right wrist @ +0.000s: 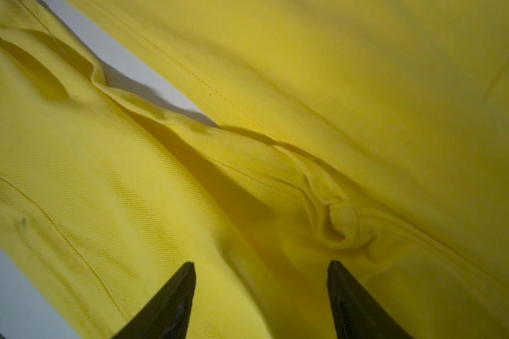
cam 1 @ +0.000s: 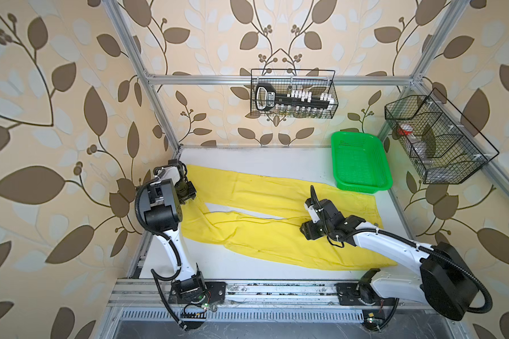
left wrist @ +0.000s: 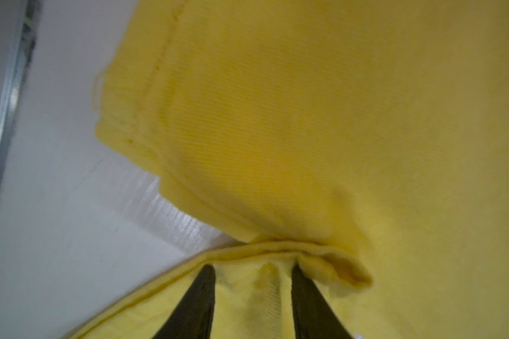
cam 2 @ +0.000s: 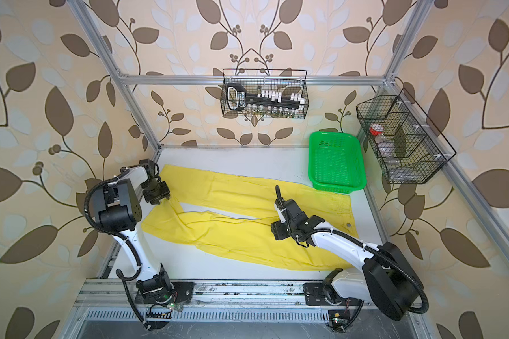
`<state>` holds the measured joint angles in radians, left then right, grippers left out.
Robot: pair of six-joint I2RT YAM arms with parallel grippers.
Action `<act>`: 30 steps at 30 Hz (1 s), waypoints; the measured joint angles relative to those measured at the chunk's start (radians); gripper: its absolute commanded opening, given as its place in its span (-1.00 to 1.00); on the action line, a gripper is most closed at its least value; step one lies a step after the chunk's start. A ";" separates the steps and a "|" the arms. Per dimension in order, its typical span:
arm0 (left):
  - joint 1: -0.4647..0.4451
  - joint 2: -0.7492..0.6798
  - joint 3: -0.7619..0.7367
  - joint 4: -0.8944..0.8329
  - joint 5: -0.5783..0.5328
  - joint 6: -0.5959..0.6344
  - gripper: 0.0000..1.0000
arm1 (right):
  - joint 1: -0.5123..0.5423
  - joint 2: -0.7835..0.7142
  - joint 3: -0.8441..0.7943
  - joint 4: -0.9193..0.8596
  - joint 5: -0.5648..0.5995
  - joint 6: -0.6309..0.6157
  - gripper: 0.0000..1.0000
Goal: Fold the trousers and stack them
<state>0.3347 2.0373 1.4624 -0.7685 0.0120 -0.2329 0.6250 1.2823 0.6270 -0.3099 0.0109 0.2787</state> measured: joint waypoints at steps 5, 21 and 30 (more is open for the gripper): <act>0.001 -0.008 -0.019 0.016 -0.025 -0.005 -0.70 | 0.027 0.068 0.027 0.003 0.016 0.000 0.40; 0.043 -0.080 -0.035 -0.118 -0.214 -0.029 -0.96 | 0.075 0.200 0.079 0.006 0.085 0.009 0.27; 0.093 -0.142 -0.029 -0.177 -0.336 -0.035 -0.82 | 0.066 0.212 0.090 -0.023 0.106 0.031 0.26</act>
<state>0.4278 1.8950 1.4338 -0.9459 -0.3241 -0.2680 0.6907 1.4944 0.7166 -0.3325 0.1165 0.3099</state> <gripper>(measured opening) 0.058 0.631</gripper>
